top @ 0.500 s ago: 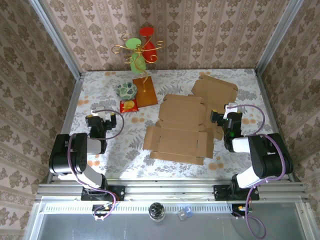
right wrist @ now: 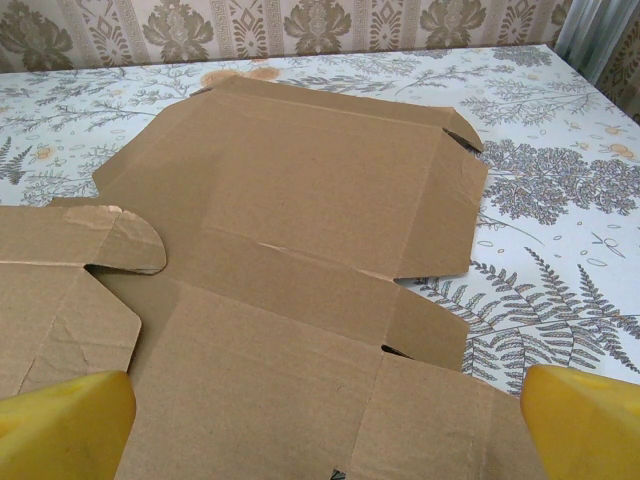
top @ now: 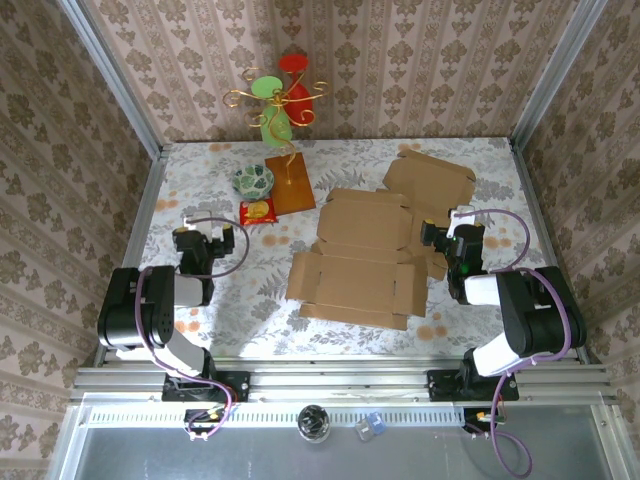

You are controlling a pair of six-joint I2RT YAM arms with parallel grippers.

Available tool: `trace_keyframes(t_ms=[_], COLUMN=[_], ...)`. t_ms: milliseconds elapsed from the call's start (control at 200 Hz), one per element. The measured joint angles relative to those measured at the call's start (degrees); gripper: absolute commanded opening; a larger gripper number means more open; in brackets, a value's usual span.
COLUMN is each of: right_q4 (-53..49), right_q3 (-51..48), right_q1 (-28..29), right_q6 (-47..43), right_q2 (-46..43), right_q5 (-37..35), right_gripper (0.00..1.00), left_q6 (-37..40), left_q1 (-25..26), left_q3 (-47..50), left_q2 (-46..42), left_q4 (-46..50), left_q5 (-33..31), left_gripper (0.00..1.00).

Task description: Fold the paper box

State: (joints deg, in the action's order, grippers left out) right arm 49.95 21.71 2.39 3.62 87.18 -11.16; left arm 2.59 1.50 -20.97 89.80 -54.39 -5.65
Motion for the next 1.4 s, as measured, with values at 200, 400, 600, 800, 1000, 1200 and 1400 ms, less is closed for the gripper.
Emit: trace_keyframes(t_ms=[200,400,600,800,1000,1200,1400], right_q4=[-0.02,-0.13,-8.92,-17.16,-42.25,-61.20,-82.62], right_q3=[0.00,0.00,0.42,5.92,33.53,48.00,51.95], right_q1=[0.00,0.00,0.00,0.57,3.87,-1.84,3.80], right_q6=[0.00,0.00,0.04,1.07,12.20,35.65,45.62], right_q2=[0.00,-0.07,-10.05,-23.34,-27.87,-29.18,-20.72], right_q5=[0.00,0.00,-1.03,-4.74,-10.08,0.44,10.49], right_gripper=[1.00,1.00,1.00,1.00,1.00,0.95,0.71], left_q6=[0.07,0.13,2.69,4.24,-13.14,-43.36,-63.19], left_q1=[0.02,0.28,6.97,13.81,19.15,8.26,24.74], left_q3=[-0.07,-0.02,3.26,0.00,-21.31,-27.02,-27.15], left_q2=[0.00,-0.15,-9.94,-23.28,-29.97,-26.14,-20.92], left_q4=[0.87,1.22,1.86,8.04,35.89,49.35,68.00], left_q5=[0.76,0.66,-8.44,-17.20,-21.35,-1.95,5.40], left_gripper=[1.00,1.00,1.00,1.00,1.00,1.00,0.89])
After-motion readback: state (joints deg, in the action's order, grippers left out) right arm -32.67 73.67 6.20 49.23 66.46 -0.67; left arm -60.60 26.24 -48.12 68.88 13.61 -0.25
